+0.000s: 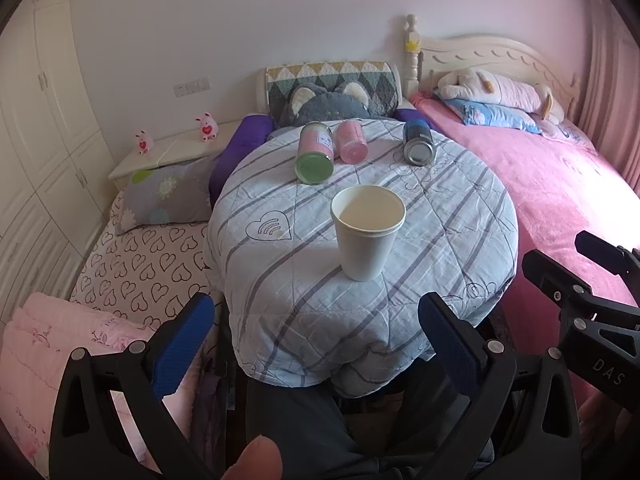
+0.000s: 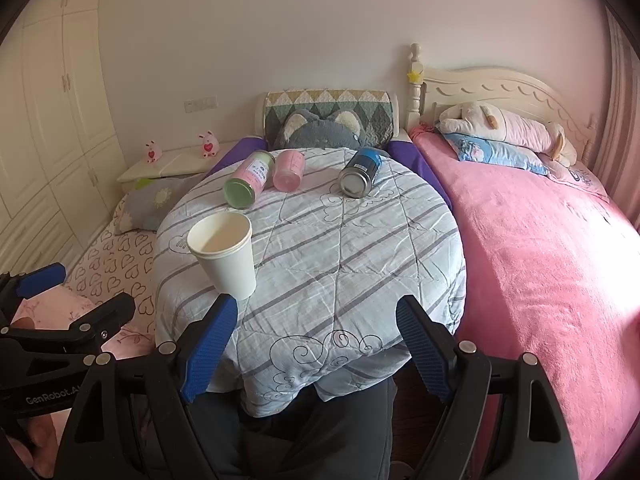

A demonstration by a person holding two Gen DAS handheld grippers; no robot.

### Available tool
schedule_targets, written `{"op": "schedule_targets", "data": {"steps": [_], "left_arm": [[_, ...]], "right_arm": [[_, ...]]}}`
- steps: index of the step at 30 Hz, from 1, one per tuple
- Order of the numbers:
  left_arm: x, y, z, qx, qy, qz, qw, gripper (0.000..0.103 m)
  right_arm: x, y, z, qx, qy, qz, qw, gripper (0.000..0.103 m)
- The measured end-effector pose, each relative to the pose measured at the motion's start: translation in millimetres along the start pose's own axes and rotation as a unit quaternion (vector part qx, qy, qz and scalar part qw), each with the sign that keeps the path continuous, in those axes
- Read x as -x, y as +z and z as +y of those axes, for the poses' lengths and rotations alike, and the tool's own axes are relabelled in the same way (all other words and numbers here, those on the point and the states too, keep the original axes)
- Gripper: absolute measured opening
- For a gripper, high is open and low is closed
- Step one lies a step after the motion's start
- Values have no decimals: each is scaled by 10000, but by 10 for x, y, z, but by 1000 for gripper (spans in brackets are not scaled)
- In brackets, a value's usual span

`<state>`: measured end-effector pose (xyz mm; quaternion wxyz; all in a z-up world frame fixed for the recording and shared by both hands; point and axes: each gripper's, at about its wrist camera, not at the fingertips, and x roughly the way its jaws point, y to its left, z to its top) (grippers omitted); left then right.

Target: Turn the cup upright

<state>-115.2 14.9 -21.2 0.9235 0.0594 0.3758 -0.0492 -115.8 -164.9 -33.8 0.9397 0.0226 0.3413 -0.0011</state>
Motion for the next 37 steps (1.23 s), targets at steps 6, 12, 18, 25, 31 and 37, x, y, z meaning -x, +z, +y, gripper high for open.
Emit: {"op": "schedule_targets", "data": {"steps": [6,12,18,25,31,37], "left_arm": [[14,-1,-6,1,-6,11,10000,103],[21,3,-15,2,-16,9,10000,103],[42,-4,-39,6,-30,53,10000,103],[23,33,-48,-53,-43,76,9999,103],[-15,66,-41,-59,-205,88,9997,103],[-40,84,-30,-82,-246,109,9996,103]], "right_arm": [[37,-2,1,-6,3,-60,10000,83],[44,-8,12,11,3,-61,10000,83],[47,-11,14,5,6,-39,10000,83],[36,-5,9,-1,29,1,10000,83],[-1,1,3,-22,34,20,10000,83],[-25,2,3,-12,11,24,10000,83]]}}
